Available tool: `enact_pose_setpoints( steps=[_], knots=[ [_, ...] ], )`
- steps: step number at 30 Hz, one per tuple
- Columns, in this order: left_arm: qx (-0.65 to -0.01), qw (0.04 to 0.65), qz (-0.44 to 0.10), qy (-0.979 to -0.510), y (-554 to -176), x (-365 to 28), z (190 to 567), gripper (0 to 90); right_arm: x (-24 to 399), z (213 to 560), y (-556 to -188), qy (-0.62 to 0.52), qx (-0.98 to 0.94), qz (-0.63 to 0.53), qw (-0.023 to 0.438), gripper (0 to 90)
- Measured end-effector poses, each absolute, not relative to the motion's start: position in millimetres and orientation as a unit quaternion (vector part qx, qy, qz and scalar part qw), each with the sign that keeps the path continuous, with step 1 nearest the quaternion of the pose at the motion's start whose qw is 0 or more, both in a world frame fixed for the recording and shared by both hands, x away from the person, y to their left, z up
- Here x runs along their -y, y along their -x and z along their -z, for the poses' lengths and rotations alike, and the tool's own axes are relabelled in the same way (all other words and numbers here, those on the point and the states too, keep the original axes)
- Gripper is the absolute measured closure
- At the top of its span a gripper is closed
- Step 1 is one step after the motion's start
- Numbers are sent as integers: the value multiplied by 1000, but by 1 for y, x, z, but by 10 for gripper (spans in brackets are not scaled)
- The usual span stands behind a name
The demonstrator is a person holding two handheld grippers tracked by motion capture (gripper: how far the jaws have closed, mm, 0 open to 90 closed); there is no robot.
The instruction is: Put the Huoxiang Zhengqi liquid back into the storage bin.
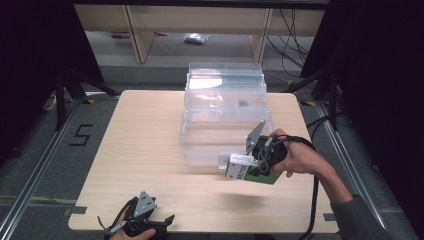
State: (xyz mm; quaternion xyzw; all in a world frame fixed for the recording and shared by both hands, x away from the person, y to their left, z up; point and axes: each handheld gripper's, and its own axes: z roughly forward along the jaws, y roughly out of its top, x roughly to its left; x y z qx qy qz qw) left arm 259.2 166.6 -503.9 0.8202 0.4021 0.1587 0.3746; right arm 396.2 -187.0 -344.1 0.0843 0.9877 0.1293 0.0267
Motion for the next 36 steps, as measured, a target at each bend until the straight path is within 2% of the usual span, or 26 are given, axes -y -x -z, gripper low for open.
enact_pose_setpoints(
  steps=[34,36],
  knots=[
    [-396,373,-161,-824,-259,-167,504,150,175,298,-455,-89,-985,-139,39,648],
    [-402,386,-157,-815,-259,-165,505,150,174,298,-460,-81,-985,-144,42,648]
  ],
)
